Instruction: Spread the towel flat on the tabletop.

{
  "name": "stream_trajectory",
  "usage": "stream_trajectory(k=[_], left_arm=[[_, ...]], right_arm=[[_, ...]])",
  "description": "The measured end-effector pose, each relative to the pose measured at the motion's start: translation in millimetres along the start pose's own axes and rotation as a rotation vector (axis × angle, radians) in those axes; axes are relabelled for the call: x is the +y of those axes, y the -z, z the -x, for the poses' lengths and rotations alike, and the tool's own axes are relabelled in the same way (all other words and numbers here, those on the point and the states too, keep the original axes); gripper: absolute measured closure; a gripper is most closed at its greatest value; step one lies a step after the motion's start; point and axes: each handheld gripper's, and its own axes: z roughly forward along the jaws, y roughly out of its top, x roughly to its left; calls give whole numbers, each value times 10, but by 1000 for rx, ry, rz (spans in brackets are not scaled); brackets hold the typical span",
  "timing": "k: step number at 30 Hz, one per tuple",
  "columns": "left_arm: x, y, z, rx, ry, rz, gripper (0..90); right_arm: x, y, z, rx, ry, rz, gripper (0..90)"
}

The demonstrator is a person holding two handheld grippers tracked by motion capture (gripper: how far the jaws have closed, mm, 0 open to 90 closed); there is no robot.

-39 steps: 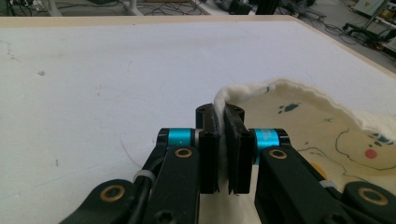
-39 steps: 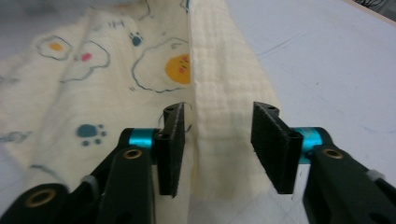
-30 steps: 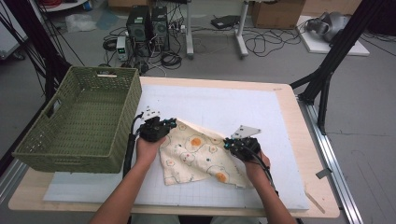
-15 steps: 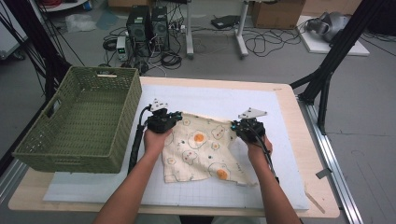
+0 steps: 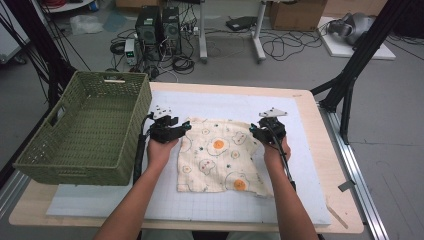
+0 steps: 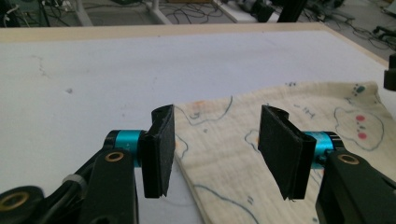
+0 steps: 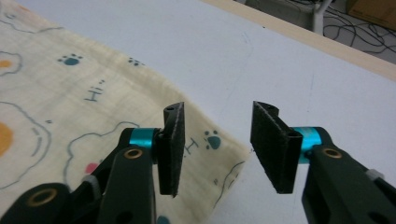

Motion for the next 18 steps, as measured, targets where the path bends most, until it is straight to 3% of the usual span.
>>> stream_trajectory(k=[4,6,10,16,18], left_arm=[[-84,-3,36,-21,-31,-85,462],[-84,1,80,-26,-51,-102,462],[-84,6,159,-37,-97,-137,463],[-114,5,205,-50,-92,-188,463],[-155,38,214,-39,-83,-155,474]], right_arm=[[-77,134,-13,48,-2,39,478],[-112,201,-5,70,1,25,456],[-238,369,29,88,3,66,463],[-481,572,64,112,-22,69,466],[-567,640,59,124,-35,72,466]])
